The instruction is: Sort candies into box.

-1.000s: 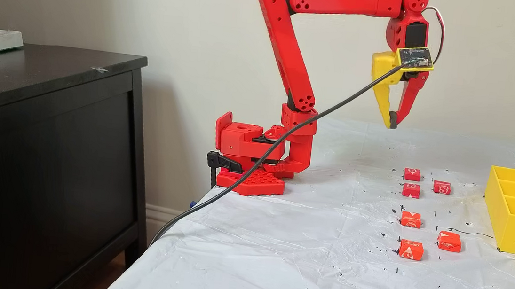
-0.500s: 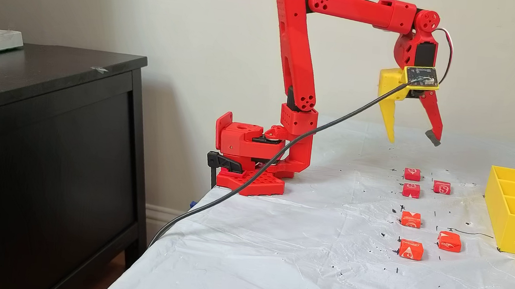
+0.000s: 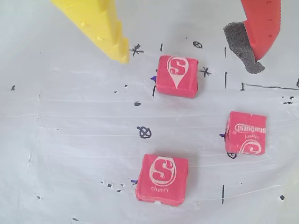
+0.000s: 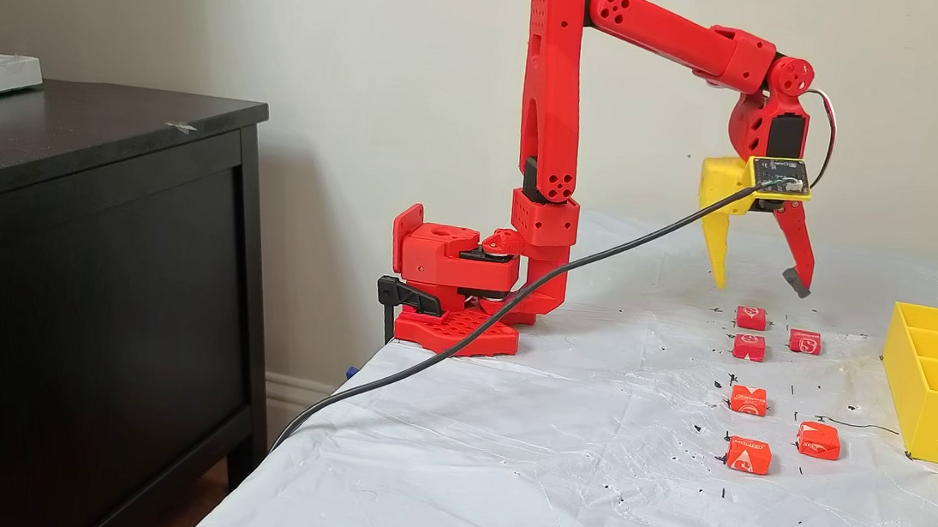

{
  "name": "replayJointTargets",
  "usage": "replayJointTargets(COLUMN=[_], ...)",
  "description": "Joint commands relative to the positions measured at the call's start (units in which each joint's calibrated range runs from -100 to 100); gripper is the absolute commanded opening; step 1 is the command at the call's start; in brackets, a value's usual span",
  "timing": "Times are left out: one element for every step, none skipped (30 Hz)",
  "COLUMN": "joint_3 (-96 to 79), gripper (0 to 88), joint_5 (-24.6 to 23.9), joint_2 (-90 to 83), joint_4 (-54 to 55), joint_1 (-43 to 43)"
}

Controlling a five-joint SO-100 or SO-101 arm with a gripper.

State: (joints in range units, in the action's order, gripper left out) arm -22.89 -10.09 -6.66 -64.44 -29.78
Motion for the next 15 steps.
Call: replayJointTargets(joint_3=[2.4, 2.5, 2.5, 2.5, 2.3, 2.2, 2.0, 1.6, 1.3, 1.1, 0.9, 0.9, 0.9, 0.9, 0.9], gripper=[31.1, 31.0, 30.7, 30.1, 29.8, 29.7, 29.7, 29.7, 29.7, 29.6, 29.6, 29.5, 29.5, 29.6, 29.8], joint_5=[0.5, 0.5, 0.5, 0.6, 0.8, 0.9, 1.0, 1.0, 1.1, 1.2, 1.2, 1.2, 1.2, 1.2, 1.2], joint_2=[0.5, 0.8, 1.0, 1.1, 1.2, 1.4, 1.5, 1.6, 1.7, 1.9, 2.3, 2.6, 2.9, 3.2, 3.4], joint_4=[1.6, 1.9, 2.2, 2.4, 2.8, 2.9, 3.2, 3.7, 4.2, 4.6, 4.9, 5.2, 5.5, 5.7, 5.8], joint_1=[-0.3, -0.4, -0.6, -0.7, -0.7, -0.8, -1.0, -1.0, -1.1, -1.2, -1.3, -1.4, -1.5, -1.6, -1.7])
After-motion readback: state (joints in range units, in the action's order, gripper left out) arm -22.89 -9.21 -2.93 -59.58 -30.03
